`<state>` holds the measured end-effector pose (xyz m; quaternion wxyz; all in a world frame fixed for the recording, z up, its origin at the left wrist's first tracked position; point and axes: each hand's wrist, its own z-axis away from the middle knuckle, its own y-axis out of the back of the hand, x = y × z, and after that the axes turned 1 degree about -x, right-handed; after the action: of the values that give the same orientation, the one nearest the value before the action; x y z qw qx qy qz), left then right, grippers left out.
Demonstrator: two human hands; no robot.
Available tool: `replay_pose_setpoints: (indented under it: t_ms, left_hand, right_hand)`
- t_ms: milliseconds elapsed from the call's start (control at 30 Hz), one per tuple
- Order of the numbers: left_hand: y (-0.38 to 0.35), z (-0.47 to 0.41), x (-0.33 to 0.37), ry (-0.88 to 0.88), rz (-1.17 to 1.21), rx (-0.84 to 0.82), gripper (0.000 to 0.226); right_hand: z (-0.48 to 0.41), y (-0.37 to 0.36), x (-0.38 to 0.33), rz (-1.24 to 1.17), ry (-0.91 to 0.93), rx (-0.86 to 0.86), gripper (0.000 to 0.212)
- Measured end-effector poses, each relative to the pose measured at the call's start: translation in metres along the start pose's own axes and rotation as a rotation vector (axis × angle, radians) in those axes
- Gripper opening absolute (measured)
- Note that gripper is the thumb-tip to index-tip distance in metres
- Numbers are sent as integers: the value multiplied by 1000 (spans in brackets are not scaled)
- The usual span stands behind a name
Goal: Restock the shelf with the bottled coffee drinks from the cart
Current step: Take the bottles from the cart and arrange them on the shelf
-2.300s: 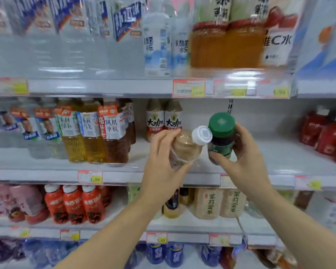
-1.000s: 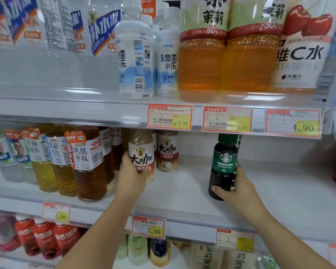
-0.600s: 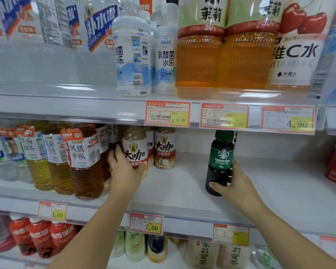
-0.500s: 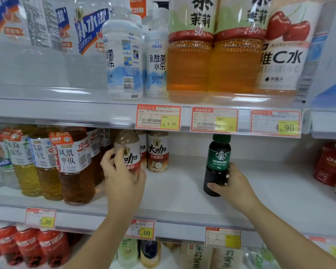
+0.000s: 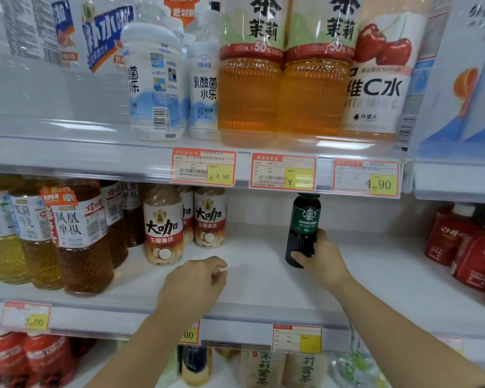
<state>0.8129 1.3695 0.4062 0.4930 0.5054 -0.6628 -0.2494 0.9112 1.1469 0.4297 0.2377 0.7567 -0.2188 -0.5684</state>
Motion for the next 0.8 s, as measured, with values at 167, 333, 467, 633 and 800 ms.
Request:
replay_pose_setpoints:
  t_ms: [167, 333, 467, 633, 800]
  left_hand:
    - [6, 8, 3, -63, 61, 113, 25]
    - [15, 65, -11, -403, 151, 464, 23]
    - [8, 144, -81, -314, 134, 361, 24]
    - [1, 265, -200, 98, 84, 105, 28]
    - [-8, 391, -302, 530, -15, -60, 22]
  right_hand:
    - [48, 9, -18, -30, 120, 155, 67]
    - [134, -35, -45, -92, 519, 202, 21]
    - [189, -130, -60, -31, 621, -161, 12]
    - [257, -266, -62, -19, 516, -540, 14]
    - [324, -394, -46, 74, 438, -847, 12]
